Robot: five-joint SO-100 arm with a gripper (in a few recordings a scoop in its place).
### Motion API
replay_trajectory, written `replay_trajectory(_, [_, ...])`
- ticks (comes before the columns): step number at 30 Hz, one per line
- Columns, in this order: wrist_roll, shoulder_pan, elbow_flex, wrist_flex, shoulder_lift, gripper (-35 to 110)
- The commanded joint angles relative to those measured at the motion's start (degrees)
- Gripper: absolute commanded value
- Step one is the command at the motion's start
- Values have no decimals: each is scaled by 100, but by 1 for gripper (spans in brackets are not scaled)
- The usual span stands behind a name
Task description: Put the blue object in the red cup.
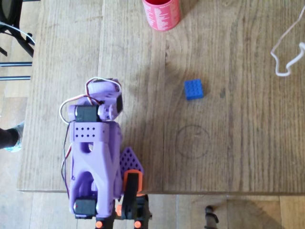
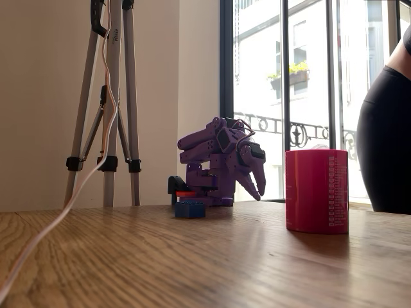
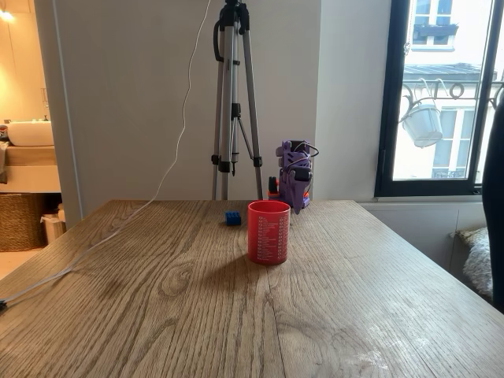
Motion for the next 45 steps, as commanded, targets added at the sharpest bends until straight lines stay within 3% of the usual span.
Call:
replay_trajectory(1, [-167, 413, -1169, -220, -1318, 1])
replay_trajectory(10, [563, 1222, -5133, 624, -5229, 1])
replay_trajectory(18, [1802, 1978, -8490, 2751, -8350, 1])
replay_trajectory(23, [2681, 2584, -9615, 2909, -9606, 1])
replay_trajectory(32, [4544, 3577, -10441, 2399, -10696, 1])
replay_trajectory(45, [4896, 4017, -9422, 1995, -10705, 1])
